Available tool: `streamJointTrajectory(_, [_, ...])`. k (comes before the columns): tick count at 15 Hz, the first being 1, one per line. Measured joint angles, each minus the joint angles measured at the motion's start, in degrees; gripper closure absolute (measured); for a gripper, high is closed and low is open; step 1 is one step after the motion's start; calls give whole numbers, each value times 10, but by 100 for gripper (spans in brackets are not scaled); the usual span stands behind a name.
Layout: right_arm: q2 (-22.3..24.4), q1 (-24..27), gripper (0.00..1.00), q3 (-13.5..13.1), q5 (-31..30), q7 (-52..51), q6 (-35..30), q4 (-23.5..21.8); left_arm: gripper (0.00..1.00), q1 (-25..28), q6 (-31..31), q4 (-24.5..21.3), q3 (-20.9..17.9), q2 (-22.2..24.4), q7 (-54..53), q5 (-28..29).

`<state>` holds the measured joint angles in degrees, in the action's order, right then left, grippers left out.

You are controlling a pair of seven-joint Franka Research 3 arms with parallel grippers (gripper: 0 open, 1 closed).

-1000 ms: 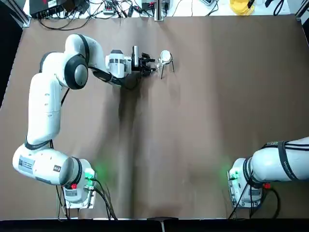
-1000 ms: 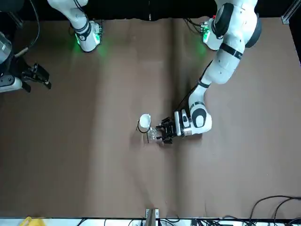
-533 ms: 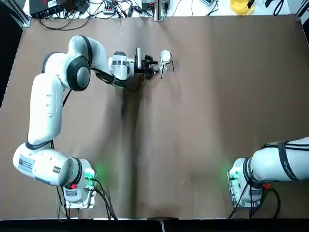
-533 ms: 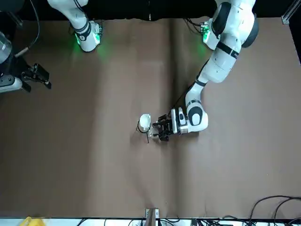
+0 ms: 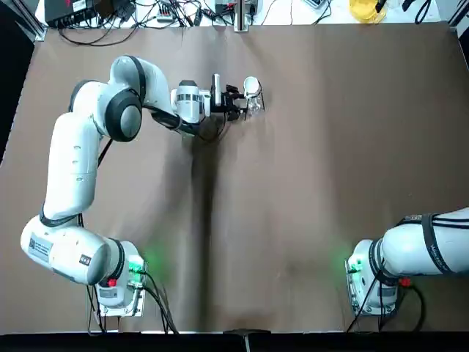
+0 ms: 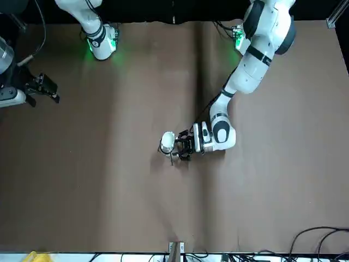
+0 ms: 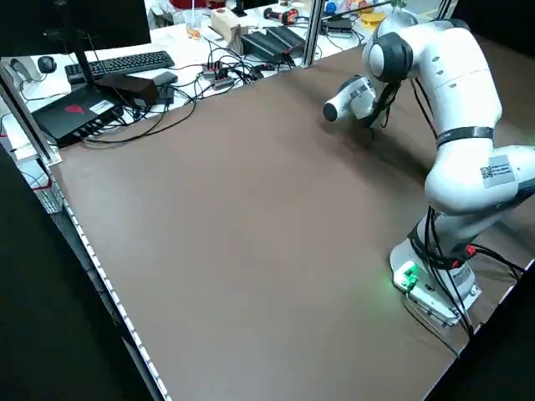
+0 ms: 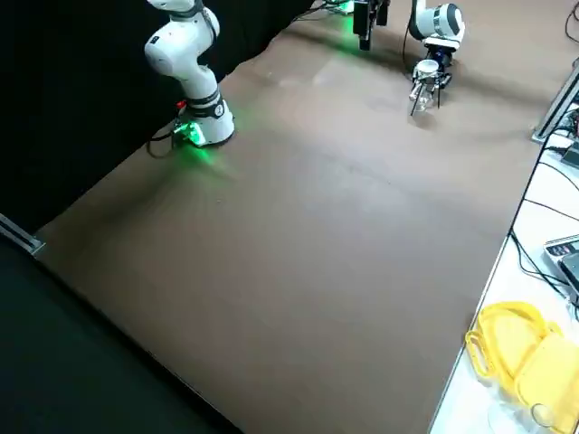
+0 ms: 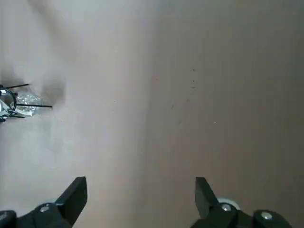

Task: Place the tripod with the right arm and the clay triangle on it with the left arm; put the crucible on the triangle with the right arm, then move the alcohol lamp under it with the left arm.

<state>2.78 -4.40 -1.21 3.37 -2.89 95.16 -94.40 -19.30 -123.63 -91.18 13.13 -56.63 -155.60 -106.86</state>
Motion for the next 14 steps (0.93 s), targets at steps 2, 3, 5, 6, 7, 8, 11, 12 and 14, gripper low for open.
streamJointTrajectory(2, [0, 0, 0, 0, 0, 0, 0, 0, 34, 12, -1, 4, -2, 2, 0, 0])
streamJointTrajectory(3, [0, 0, 0, 0, 0, 0, 0, 0, 28, 22, -2, 6, -5, 5, 0, 1])
streamJointTrajectory(5, [0, 0, 0, 0, 0, 0, 0, 0, 11, 47, -2, 6, -8, 15, 0, 20])
streamJointTrajectory(6, [0, 0, 0, 0, 0, 0, 0, 0, 2, 61, -2, 6, -8, 21, 1, 32])
streamJointTrajectory(7, [0, 0, 0, 0, 0, 0, 0, 0, 0, 75, -2, 5, -8, 29, 3, 43])
streamJointTrajectory(8, [0, 0, 0, 0, 0, 0, -2, -1, 0, 102, -2, 4, -8, 48, 12, 78])
streamJointTrajectory(11, [0, -4, 0, 1, 0, -1, -2, -1, 0, 139, -2, 4, -8, 84, 99, 180])
streamJointTrajectory(12, [0, -7, 0, 1, 0, -1, -2, -1, 0, 150, -2, 5, -8, 95, 140, 222])
streamJointTrajectory(14, [0, -17, 0, 1, 0, -1, -3, -2, 0, 171, -1, 6, -8, 119, 221, 297])
